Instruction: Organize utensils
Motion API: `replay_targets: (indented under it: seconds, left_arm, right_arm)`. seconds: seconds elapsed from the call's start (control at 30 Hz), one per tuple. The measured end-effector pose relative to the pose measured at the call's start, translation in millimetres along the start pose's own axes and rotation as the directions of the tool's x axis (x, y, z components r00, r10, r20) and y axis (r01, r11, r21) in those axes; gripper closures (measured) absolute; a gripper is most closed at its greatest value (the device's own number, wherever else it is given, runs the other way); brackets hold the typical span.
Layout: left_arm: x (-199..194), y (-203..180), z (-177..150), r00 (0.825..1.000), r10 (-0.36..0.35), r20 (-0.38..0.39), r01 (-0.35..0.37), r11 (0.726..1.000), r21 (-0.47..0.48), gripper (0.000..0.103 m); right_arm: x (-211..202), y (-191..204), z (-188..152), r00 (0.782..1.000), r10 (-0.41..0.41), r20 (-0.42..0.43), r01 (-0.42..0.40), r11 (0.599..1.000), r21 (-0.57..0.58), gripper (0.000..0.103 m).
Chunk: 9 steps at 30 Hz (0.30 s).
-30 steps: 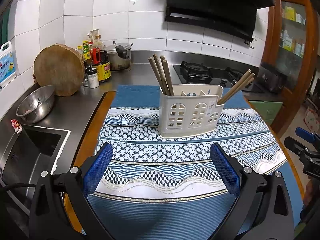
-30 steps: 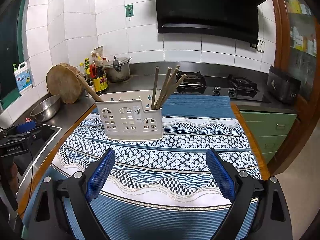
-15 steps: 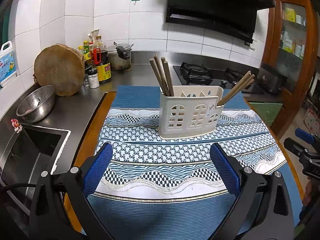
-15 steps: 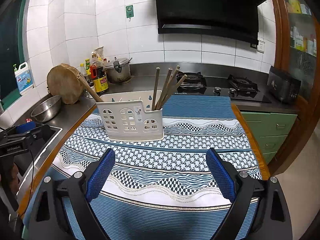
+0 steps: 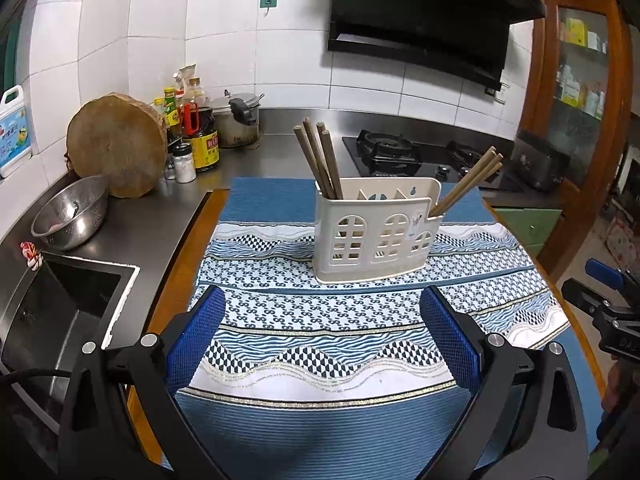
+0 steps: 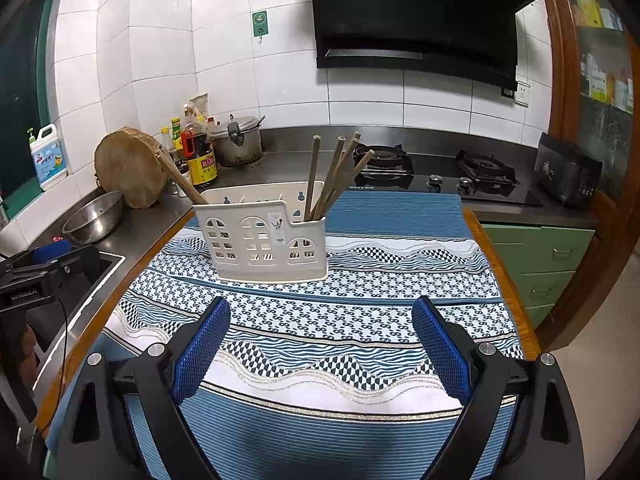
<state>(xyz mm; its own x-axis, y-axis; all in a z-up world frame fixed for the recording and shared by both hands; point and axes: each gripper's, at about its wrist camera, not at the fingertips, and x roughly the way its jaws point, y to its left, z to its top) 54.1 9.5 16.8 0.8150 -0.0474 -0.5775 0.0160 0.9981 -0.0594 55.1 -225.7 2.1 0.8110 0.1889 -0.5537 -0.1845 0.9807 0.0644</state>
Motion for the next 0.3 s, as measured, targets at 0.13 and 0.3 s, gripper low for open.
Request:
replay_targets:
  seconds: [0.13, 0.3]
  left_arm:
    - [0.0, 2.4, 0.0, 1.000, -0.006, -0.003, 0.006, 1.000, -0.011, 0.006]
    - [0.2, 3.3, -2.1, 1.000, -0.013, -0.011, 0.013, 1.000, -0.015, 0.006]
  right_arm:
    - [0.8, -1.3, 0.1, 1.000, -0.001, -0.002, 0.001, 1.000, 0.002, 0.014]
    - [1.2, -1.8, 0.1, 1.000, -0.001, -0.002, 0.001, 1.000, 0.001, 0.013]
